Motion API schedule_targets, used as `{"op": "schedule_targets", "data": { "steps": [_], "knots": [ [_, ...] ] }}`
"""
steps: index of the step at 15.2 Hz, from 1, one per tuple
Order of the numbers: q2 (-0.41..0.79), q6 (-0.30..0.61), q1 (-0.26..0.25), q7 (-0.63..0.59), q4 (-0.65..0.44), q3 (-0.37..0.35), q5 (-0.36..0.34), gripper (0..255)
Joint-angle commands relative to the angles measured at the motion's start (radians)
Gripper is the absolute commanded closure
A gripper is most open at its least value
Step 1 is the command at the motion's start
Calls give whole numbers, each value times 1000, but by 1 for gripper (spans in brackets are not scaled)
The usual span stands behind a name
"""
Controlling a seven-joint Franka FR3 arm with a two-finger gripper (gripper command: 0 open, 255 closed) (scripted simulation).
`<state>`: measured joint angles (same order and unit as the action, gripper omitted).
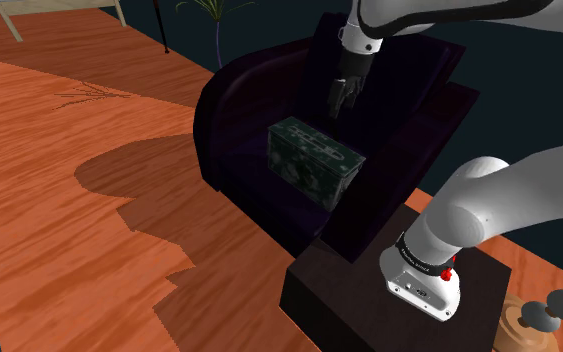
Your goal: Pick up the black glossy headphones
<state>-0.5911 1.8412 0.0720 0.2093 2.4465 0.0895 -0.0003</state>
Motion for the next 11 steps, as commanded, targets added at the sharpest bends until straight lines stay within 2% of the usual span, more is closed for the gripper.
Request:
{"op": "schedule_targets", "data": {
  "steps": [1, 11],
  "knots": [
    [47, 61, 12, 27, 4, 24, -14, 0],
    [360, 318, 51, 167, -92, 139, -22, 0]
  ]
}}
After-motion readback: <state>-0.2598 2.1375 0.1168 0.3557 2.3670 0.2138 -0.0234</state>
